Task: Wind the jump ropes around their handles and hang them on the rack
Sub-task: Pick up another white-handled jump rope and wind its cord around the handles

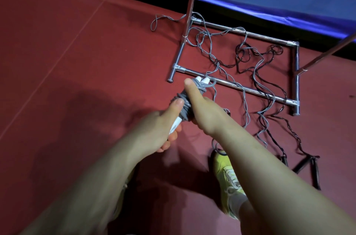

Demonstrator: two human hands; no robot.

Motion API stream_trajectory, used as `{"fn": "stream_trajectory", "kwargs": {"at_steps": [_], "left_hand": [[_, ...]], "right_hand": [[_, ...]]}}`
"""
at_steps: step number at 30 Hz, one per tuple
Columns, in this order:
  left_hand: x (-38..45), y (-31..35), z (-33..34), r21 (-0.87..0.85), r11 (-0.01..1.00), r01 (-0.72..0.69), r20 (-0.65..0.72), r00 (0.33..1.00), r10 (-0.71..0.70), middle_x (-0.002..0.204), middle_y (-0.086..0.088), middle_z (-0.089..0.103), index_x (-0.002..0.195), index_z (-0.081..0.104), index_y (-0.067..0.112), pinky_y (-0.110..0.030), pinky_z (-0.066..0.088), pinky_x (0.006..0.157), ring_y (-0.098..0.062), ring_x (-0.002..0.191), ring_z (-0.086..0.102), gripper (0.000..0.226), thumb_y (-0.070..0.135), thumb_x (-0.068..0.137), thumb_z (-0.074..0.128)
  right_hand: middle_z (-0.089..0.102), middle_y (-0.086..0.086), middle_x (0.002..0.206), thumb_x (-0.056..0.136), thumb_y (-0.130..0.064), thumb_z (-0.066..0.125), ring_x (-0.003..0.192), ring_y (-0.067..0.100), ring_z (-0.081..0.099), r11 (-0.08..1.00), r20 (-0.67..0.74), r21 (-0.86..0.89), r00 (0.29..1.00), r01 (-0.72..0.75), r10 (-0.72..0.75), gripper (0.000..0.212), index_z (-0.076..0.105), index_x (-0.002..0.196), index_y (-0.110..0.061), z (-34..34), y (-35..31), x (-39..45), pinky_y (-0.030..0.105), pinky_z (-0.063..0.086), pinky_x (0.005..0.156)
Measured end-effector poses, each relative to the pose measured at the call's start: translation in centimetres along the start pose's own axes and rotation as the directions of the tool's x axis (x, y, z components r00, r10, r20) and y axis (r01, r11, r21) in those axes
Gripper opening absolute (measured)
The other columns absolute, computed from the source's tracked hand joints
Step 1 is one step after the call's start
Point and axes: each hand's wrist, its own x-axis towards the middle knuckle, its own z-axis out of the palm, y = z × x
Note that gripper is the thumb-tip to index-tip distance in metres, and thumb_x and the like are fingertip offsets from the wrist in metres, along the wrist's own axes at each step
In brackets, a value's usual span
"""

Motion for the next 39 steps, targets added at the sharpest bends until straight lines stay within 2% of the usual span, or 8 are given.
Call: {"fn": "stream_trajectory", "kwargs": {"at_steps": [5, 9, 14, 21, 27, 33, 35, 39], "left_hand": [[-0.5, 0.7, -0.1, -0.106, 0.994, 0.026, 0.142, 0.990, -0.011, 0.050, 0.004, 0.050, 0.075, 0.058, 0.012, -0.022, 0.037, 0.051, -0.011, 0.039, 0.042, 0.064, 0.075, 0.072, 0.046], [-0.8, 1.0, -0.8, -0.292, 0.950, 0.108, 0.276, 0.961, -0.025, 0.056, -0.004, 0.059, 0.078, 0.064, 0.009, -0.027, 0.044, 0.056, -0.015, 0.043, 0.051, 0.074, 0.071, 0.040, 0.048], [-0.4, 0.6, -0.7, -0.292, 0.956, 0.000, 0.131, 0.991, 0.040, 0.056, 0.004, 0.056, 0.081, 0.065, 0.010, -0.025, 0.043, 0.056, -0.008, 0.042, 0.047, 0.063, 0.063, 0.046, 0.067], [0.5, -0.3, -0.8, 0.243, 0.953, -0.182, -0.210, 0.949, 0.235, 0.056, 0.006, 0.051, 0.069, 0.058, 0.012, -0.029, 0.034, 0.055, -0.015, 0.054, 0.046, 0.048, 0.060, 0.066, 0.065], [0.8, -0.6, -1.1, 0.434, 0.883, -0.180, -0.269, 0.909, 0.318, 0.061, 0.005, 0.057, 0.077, 0.059, 0.018, -0.031, 0.037, 0.054, -0.014, 0.057, 0.052, 0.038, 0.055, 0.071, 0.065], [0.4, 0.8, -1.1, -0.334, 0.940, 0.065, 0.133, 0.991, -0.022, 0.060, -0.011, 0.064, 0.075, 0.062, 0.004, -0.027, 0.054, 0.056, -0.023, 0.051, 0.063, 0.054, 0.058, 0.069, 0.057], [0.0, 0.8, -1.0, -0.518, 0.839, 0.165, 0.272, 0.962, -0.020, 0.063, -0.014, 0.059, 0.071, 0.063, 0.002, -0.023, 0.050, 0.045, -0.025, 0.050, 0.059, 0.061, 0.057, 0.082, 0.041], [-0.8, 0.1, 0.4, -0.661, 0.660, 0.358, 0.591, 0.790, 0.163, 0.089, -0.027, 0.068, 0.119, 0.056, -0.013, -0.037, 0.054, 0.076, -0.033, 0.080, 0.069, 0.087, 0.066, 0.082, 0.048]], "right_hand": [[0.022, -0.012, 0.021, 0.104, -0.037, 0.024, 0.026, 0.003, 0.033, 0.995, 0.105, 0.099, 0.994, 0.029, -0.039, 0.057, 0.035, 0.050, -0.022, -0.5, -1.4, -0.6, 0.019, 0.032, 0.041], [0.032, -0.012, 0.034, 0.097, -0.052, 0.034, 0.035, 0.002, 0.029, 0.950, 0.006, 0.311, 1.000, 0.005, -0.008, 0.069, 0.042, 0.035, -0.023, -0.8, 0.0, 0.0, 0.024, 0.022, 0.050], [0.030, -0.015, 0.036, 0.094, -0.061, 0.031, 0.035, 0.002, 0.027, 0.959, 0.077, 0.284, 0.997, -0.019, -0.003, 0.069, 0.041, 0.037, -0.024, -0.7, 0.0, 0.0, 0.027, 0.021, 0.053], [0.044, 0.001, 0.061, 0.087, -0.065, 0.039, 0.048, 0.016, 0.034, 0.937, 0.134, 0.253, 0.968, -0.241, 0.213, 0.049, 0.049, 0.066, -0.022, -0.4, 0.6, 0.8, 0.026, 0.031, 0.054], [0.041, -0.005, 0.055, 0.092, -0.054, 0.047, 0.041, 0.009, 0.030, 0.938, 0.071, 0.312, 0.989, -0.148, 0.133, 0.043, 0.047, 0.065, -0.021, -0.4, 0.7, 0.9, 0.024, 0.025, 0.049], [0.030, -0.014, 0.043, 0.090, -0.045, 0.053, 0.038, 0.001, 0.023, 0.935, 0.002, 0.334, 0.992, 0.117, -0.125, 0.043, 0.042, 0.055, -0.022, -0.8, 1.0, 0.6, 0.017, 0.022, 0.043], [0.030, -0.009, 0.045, 0.086, -0.046, 0.051, 0.040, 0.005, 0.024, 0.883, 0.007, 0.441, 0.983, 0.162, -0.184, 0.042, 0.043, 0.051, -0.023, -1.2, 0.8, 0.4, 0.018, 0.019, 0.040], [0.033, 0.004, 0.052, 0.071, -0.059, 0.057, 0.040, 0.014, 0.028, 0.810, 0.045, 0.549, 0.961, 0.205, -0.274, 0.043, 0.046, 0.062, -0.019, -1.3, 1.1, 0.7, 0.025, 0.021, 0.040]]}}
